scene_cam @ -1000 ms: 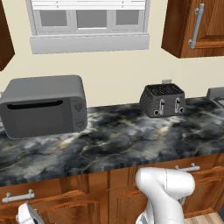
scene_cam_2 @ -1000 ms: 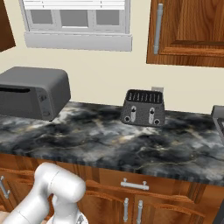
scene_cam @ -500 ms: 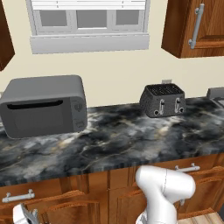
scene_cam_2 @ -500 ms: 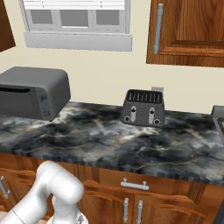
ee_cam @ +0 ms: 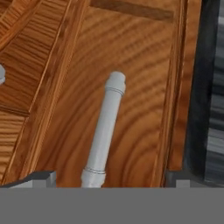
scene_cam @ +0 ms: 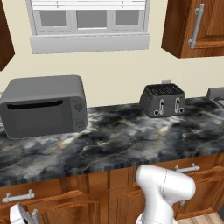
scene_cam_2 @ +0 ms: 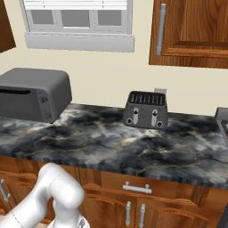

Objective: Take the pizza cutter from the drawer on the left and place it on the dining counter for cutting.

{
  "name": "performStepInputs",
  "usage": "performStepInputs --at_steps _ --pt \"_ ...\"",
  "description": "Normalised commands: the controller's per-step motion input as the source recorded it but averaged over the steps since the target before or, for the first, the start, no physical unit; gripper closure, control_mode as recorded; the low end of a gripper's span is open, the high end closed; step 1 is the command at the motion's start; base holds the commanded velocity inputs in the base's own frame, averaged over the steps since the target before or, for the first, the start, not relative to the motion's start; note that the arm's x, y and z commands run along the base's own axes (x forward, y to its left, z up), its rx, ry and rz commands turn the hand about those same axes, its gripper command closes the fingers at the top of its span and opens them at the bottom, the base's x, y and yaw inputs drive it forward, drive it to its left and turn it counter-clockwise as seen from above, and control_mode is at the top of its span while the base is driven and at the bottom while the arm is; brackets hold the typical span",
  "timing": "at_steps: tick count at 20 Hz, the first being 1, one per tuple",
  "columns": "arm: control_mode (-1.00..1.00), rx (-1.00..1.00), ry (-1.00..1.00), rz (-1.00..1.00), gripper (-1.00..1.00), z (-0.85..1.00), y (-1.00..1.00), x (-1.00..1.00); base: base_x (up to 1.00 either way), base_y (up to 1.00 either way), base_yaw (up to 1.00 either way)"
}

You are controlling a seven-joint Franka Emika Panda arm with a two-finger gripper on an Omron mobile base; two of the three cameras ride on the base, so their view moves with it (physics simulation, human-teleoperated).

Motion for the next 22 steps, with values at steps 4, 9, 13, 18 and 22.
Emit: performStepInputs --at_steps 4,9,13,18,22 --pt "-1.0 0.0 0.0 0.0 -1.0 -0.05 0.0 0.4 0.0 0.0 0.0" --pt "-1.0 0.0 0.0 0.0 -1.0 -0.21 0.0 0.3 0.0 0.0 0.0" --pt "-1.0 0.0 -0.01 0.0 -1.0 -0.26 0.01 0.19 0.0 0.0 0.0" --pt "-1.0 0.0 -0.1 0.0 -1.0 -0.31 0.03 0.04 0.0 0.0 0.0" --pt "-1.0 0.0 -0.04 0.0 -1.0 -0.39 0.09 0.1 0.0 0.0 0.0"
